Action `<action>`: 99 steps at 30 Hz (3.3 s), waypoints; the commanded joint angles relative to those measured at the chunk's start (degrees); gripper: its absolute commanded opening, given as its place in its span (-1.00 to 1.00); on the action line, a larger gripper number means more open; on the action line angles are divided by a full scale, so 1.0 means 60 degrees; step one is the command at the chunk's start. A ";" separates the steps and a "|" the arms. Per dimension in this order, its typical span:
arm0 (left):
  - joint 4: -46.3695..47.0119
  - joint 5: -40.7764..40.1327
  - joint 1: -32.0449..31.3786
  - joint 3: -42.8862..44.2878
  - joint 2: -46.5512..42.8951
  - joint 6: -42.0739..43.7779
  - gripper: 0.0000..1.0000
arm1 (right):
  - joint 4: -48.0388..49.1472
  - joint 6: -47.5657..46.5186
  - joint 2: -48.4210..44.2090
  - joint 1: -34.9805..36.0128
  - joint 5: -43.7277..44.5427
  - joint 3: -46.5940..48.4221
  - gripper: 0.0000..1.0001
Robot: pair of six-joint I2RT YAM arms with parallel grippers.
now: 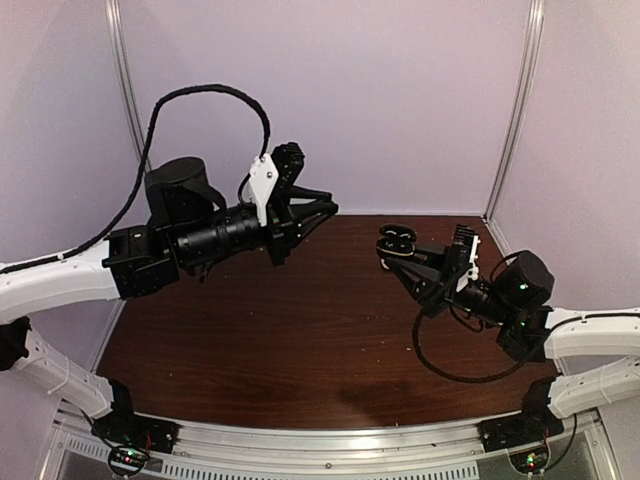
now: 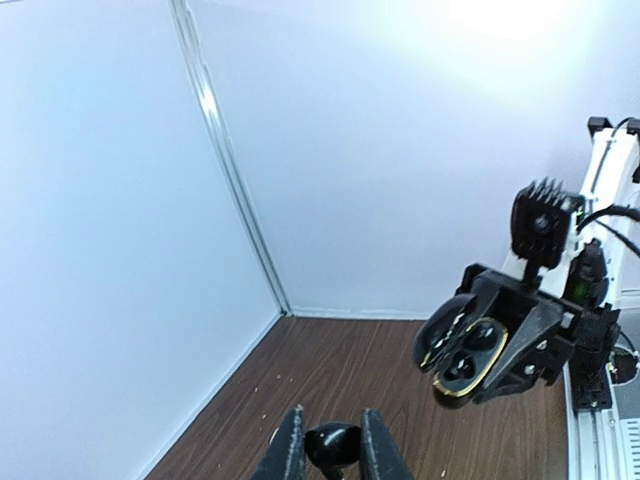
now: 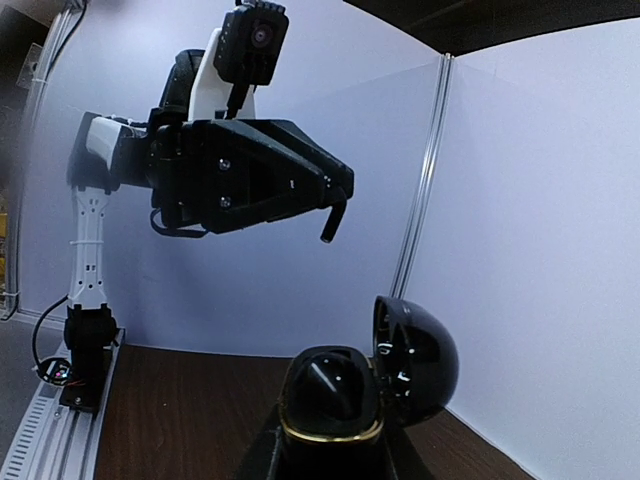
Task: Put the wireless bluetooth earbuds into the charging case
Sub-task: Place the left earbud in the left side groove of the charging case.
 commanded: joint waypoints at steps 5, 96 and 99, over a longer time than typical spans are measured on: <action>0.2225 0.0905 -0.0700 -0.0111 0.0227 0.0515 -0.81 | 0.1133 0.0673 0.0330 -0.0009 -0.0056 0.0408 -1.00; 0.0712 0.0120 -0.1104 0.0707 0.1965 0.0961 -0.79 | 0.1225 0.1592 -0.0113 0.0270 0.0018 0.0547 -1.00; 0.0585 0.0078 -0.1104 0.0703 0.1991 0.0882 -0.79 | 0.1217 0.1563 -0.0147 0.0266 0.0028 0.0573 -1.00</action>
